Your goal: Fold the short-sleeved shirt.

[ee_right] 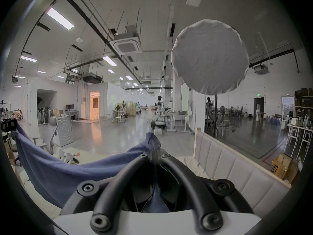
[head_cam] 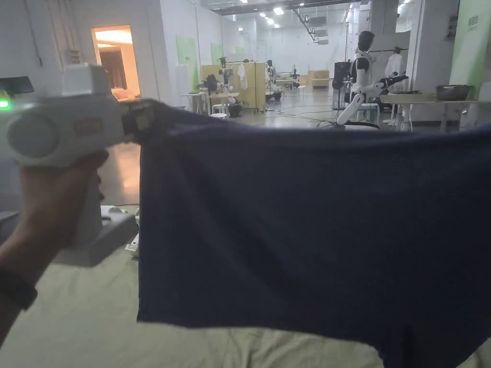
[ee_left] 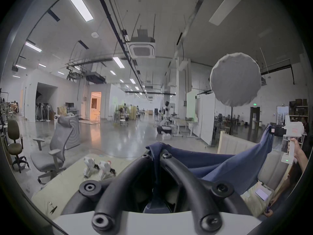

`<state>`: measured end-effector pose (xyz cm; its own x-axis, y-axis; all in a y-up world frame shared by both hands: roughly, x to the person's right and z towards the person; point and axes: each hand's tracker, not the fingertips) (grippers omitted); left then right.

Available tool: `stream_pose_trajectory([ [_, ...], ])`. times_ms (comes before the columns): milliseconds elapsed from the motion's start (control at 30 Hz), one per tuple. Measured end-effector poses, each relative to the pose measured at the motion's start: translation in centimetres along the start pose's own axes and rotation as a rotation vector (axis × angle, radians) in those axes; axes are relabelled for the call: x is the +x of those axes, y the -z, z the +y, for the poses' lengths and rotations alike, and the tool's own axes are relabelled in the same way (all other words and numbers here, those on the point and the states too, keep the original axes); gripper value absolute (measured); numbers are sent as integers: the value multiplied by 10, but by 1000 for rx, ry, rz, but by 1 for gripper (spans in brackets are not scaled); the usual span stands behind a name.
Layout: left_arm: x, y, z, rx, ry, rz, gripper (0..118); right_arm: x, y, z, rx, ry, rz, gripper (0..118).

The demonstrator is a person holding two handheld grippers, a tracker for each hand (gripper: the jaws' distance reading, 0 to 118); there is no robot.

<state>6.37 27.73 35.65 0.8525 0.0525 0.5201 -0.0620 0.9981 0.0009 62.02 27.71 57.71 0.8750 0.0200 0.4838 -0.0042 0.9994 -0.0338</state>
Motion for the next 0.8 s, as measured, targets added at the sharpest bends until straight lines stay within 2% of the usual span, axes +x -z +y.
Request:
stream_pose_trajectory([
  [100, -6, 13, 17, 22, 3, 27, 2, -4, 12, 24, 17, -19, -19, 2],
  [133, -5, 17, 19, 24, 8, 32, 2, -2, 28, 25, 12, -26, 3, 2],
  [300, -8, 49, 11, 21, -3, 47, 2, -16, 54, 20, -8, -81, -15, 2],
  [433, -11, 85, 2, -50, -19, 66, 2, -23, 82, 14, -14, -72, -41, 2],
  [567, -17, 120, -13, -31, -68, 82, 2, -33, 104, 9, -41, -69, -76, 2],
  [700, -20, 161, -24, -69, -61, 97, 2, -39, 132, 0, -40, -62, -96, 2],
  [800, -13, 189, -36, -95, -32, 135, 2, -45, 158, -2, -40, -90, -106, 2],
])
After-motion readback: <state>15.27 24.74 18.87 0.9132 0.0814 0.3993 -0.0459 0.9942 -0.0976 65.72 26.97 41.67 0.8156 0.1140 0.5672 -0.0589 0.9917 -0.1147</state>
